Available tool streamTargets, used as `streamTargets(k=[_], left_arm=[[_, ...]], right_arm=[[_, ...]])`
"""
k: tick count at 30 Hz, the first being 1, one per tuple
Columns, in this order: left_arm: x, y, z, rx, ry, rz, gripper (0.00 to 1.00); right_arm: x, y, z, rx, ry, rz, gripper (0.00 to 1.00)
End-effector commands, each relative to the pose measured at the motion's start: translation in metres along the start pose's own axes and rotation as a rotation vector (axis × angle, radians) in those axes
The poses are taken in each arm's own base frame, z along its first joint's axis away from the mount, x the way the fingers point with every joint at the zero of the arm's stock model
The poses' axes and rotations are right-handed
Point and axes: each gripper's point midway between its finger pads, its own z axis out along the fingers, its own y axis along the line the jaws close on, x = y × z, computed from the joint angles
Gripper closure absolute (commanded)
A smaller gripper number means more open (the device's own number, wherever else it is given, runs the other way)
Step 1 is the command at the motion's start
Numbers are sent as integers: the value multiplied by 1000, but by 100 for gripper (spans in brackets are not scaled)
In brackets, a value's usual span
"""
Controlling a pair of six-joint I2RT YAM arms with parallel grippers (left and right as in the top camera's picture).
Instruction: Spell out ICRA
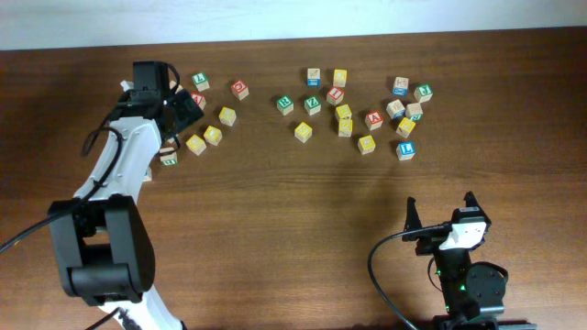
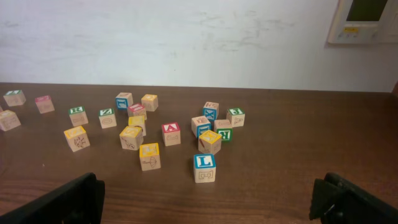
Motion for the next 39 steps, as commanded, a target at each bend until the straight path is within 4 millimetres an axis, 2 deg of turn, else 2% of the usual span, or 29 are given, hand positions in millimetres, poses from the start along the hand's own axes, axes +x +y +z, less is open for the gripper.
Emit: streamTargets(k=[1,4,8,11,17,21,25,28,30,31,32,39], left_arm=[[8,2,16,-13,26,-6,2],[7,6,19,-37,13,-11,3],[2,14,19,-83,-20,-119,3],[-9,23,17,-135,-83,-150,2],[-23,19,19,-119,-145,-163,5],[-14,22,43,-135,-126,-159,6],[-8,27,54,-160,-110,-154,16],[1,30,72,-173,-93,-149,16],[7,33,80,-185,-77,-145,28],[8,33,81,-185,-76,-145,38],[8,33,83,-187,-74,-144,42],[13,34,97,-188,-73,-144,42]], right_arm=[[2,-3,0,13,3,5,2],[2,-3,0,13,3,5,2],[2,-3,0,13,3,5,2],[2,-3,0,13,3,5,2],[2,-3,0,13,3,5,2],[2,-3,0,13,3,5,2],[2,-3,0,13,3,5,2],[2,-3,0,13,3,5,2],[2,-3,0,13,3,5,2],[2,-3,0,13,3,5,2],[2,-3,0,13,3,5,2],[2,-3,0,13,3,5,2]])
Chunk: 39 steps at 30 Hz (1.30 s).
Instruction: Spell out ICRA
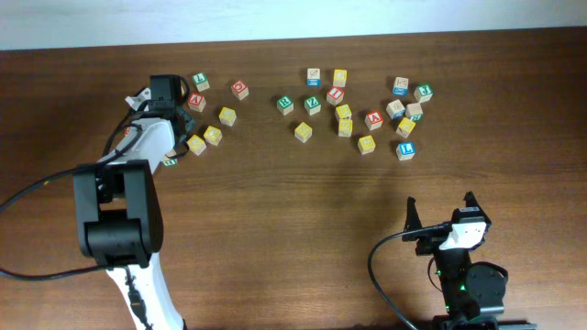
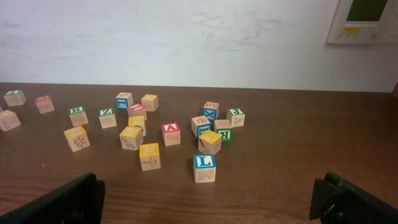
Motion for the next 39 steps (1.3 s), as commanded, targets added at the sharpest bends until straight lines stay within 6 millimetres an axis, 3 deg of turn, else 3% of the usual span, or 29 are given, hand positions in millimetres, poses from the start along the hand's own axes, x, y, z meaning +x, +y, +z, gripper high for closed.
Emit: streamTargets(k=[1,4,11,20,29,31,33,34,35,37,39], left_arm=[[7,8,15,-34,8,2,43],[7,7,15,-32,5,0,57],[4,5,14,-23,-4,-3,71],[2,-2,4,14,10,-7,78],[-51,-14,-87,125,-89,-50,79],[-60,-20,-123,203,-91,-58,77],[-51,-39,-163,364,-21,23,79],[-35,-52,-186,476,56,84,79],[-21,-58,-197,529,113,112,79],[24,-65,-215,589,277,199,79],[66,-57,-219,516,366,338,79]], right_arm=[[2,-3,0,13,3,5,2],[2,-3,0,13,3,5,2],[2,-3,0,13,3,5,2],[2,-3,0,13,3,5,2],[2,-3,0,13,3,5,2],[2,-3,0,13,3,5,2],[2,-3,0,13,3,5,2],[2,-3,0,13,3,5,2],[2,-3,0,13,3,5,2],[2,-3,0,13,4,5,2],[2,-3,0,13,3,5,2]])
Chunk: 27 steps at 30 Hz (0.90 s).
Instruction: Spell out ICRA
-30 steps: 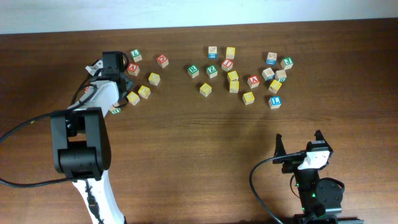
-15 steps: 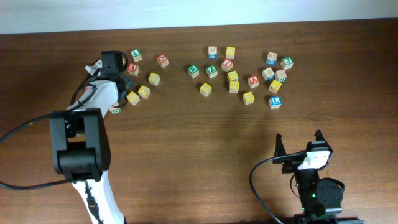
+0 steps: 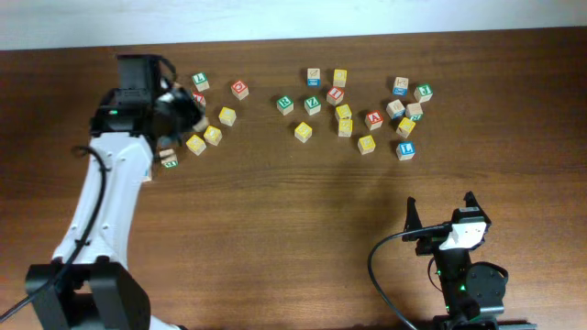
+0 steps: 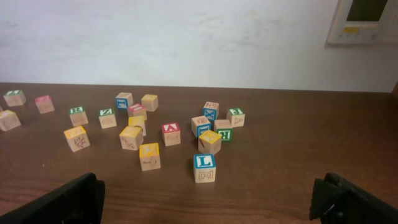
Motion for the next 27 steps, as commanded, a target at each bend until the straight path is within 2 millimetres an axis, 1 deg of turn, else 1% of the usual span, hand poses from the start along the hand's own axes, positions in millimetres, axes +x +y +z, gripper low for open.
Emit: streamTargets(k=[1,2,3,5,7,8,9,10,12,14,16,18,24,27], left_arm=[[62,-18,1,-6,185,195,79],[73,-12,1,-84,194,230,79],[80,-10,1,-137,190,266,79],[91,-16,4,-210,155,354,79],[104,-21,9,-239,144,412,79],[111,-20,13,-264,131,442,80],[117,-14,22,-308,101,480,80],[120,-8,28,-332,77,495,79],[127,0,48,-317,44,495,76],[123,7,65,-310,-46,488,75],[122,8,74,-285,-89,480,73],[125,12,82,-263,-117,474,71],[125,10,93,-228,-159,464,69],[122,6,92,-217,-167,462,63]], right_arm=[[2,-3,0,13,4,5,2],[2,-3,0,13,4,5,2],[2,-3,0,13,4,5,2],[2,-3,0,13,4,5,2],[2,-3,0,13,4,5,2],[2,-3,0,13,4,5,2],[2,-3,0,13,4,5,2],[2,-3,0,13,4,5,2],[2,-3,0,13,4,5,2],[2,-3,0,13,4,5,2],[2,-3,0,13,4,5,2],[2,-3,0,13,4,5,2],[2,-3,0,13,4,5,2],[2,-3,0,13,4,5,2]])
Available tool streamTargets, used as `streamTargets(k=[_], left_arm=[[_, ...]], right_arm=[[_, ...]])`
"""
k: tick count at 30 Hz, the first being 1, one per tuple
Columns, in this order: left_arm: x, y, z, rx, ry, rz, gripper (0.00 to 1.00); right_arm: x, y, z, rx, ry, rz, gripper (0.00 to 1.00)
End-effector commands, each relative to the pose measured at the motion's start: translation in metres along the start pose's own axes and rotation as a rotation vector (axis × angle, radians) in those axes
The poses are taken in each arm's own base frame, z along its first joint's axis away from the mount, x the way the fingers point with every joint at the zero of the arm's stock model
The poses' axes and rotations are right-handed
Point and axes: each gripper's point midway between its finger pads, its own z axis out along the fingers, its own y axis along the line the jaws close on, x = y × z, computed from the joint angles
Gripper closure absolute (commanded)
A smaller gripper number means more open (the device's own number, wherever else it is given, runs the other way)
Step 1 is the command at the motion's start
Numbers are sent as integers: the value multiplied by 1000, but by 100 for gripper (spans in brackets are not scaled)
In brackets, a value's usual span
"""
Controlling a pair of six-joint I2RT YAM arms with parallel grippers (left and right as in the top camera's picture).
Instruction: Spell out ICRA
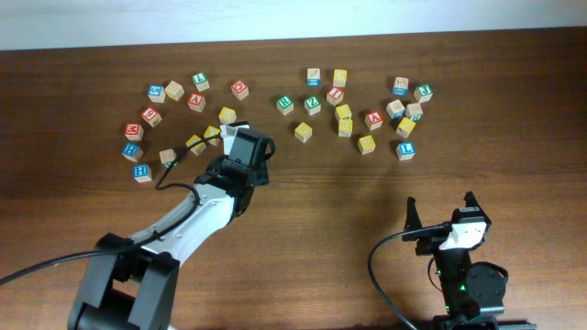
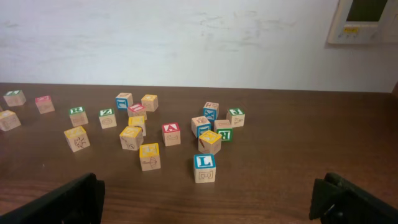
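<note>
Lettered wooden blocks lie scattered across the far half of the table. A red A block [image 1: 373,119] [image 2: 171,132] sits in the right cluster, with a blue L block [image 1: 405,148] [image 2: 204,167] nearest the front. Another red block [image 1: 195,100] lies in the left cluster. My left gripper [image 1: 244,152] hangs right of that cluster, close to a yellow block [image 1: 213,136]; its wrist hides the fingers. My right gripper [image 1: 440,220] [image 2: 205,208] rests near the front edge, open, nothing between its fingers [image 2: 68,199].
Several blocks form an arc at the far left [image 1: 133,130]. Green blocks [image 1: 285,104] sit mid-table at the back. The brown table [image 1: 321,211] ends at a white wall [image 2: 199,37] behind the blocks. A cable loops beside the right arm's base [image 1: 381,266].
My left arm has moved from the far left, over the left cluster, to the right and nearer the front. Several blocks that it covered at the far left now show. The right arm is unchanged.
At each of the three earlier moments my left gripper was over the left cluster, with the arm bent differently each time. Now it is right of that cluster, nearer the front. No block shows a changed place. The right gripper stayed open and still.
</note>
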Motion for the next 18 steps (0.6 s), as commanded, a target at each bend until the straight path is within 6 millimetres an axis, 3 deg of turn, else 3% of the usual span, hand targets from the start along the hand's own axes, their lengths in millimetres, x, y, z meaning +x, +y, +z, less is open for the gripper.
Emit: streamTargets(k=[1,4,6,7,9,12,18], left_arm=[[1,1,2,-8,6,11,61],[5,-3,-10,31,51,17,53],[20,-5,-13,57,120,29,49],[30,-5,-11,60,159,37,41],[42,0,-4,32,195,48,40],[43,8,7,-23,181,52,36],[48,9,16,-35,189,57,66]], right_arm=[[2,-3,0,13,4,5,2],[2,-3,0,13,4,5,2],[2,-3,0,13,4,5,2],[2,-3,0,13,4,5,2],[2,-3,0,13,4,5,1],[2,-3,0,13,4,5,2],[2,-3,0,13,4,5,2]])
